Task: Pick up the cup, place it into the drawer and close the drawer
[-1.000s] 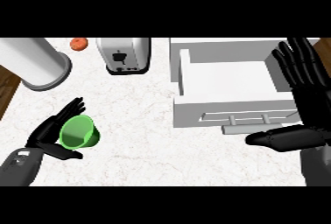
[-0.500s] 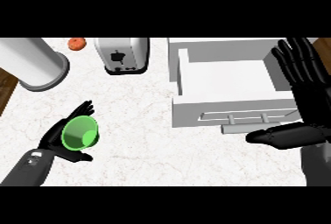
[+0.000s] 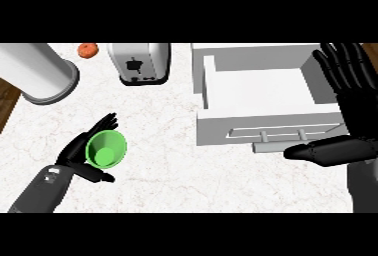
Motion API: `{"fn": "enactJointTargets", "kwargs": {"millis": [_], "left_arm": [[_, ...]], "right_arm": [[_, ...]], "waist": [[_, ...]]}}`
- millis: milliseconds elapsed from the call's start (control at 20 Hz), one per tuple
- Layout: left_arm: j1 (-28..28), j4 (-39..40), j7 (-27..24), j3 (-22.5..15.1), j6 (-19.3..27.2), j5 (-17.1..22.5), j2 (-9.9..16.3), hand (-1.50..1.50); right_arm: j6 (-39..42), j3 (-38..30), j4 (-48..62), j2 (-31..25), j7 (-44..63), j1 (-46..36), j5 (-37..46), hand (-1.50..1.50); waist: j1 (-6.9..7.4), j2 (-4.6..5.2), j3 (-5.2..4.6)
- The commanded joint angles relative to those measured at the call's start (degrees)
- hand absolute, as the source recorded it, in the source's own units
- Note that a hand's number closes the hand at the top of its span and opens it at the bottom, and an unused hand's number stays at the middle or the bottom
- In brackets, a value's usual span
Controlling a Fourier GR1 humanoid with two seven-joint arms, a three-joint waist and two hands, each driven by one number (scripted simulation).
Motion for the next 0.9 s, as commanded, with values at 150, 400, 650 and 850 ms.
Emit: {"fn": "enactJointTargets", "kwargs": {"millis": [150,400,650,850], "left_arm": [[0.94,0.71,-7.65,-1.34,-15.64,1.37,-2.71,1.50],[-0.29,-3.92,-14.22,0.03,-2.29,1.68,-2.83,1.50],[-1.48,-3.62,-17.20,1.51,-1.40,3.30,-4.59,1.50],[0.72,-3.73,-14.38,12.75,14.43,12.67,-6.97,1.50]], "right_arm": [[-0.14,0.26,-0.07,0.36,-0.40,1.17,0.50,-1.50],[0.10,-0.93,1.78,-0.66,-1.08,0.50,0.75,-1.50],[-0.26,-0.61,0.87,-0.11,-0.31,-0.65,0.05,-1.50],[0.00,-2.56,1.20,-0.87,-1.18,1.12,-0.58,-1.50]], "waist": [[-0.06,0.11,-0.16],[0.82,0.00,-0.07],[0.61,0.01,-0.07],[2.19,-0.40,0.10]]}}
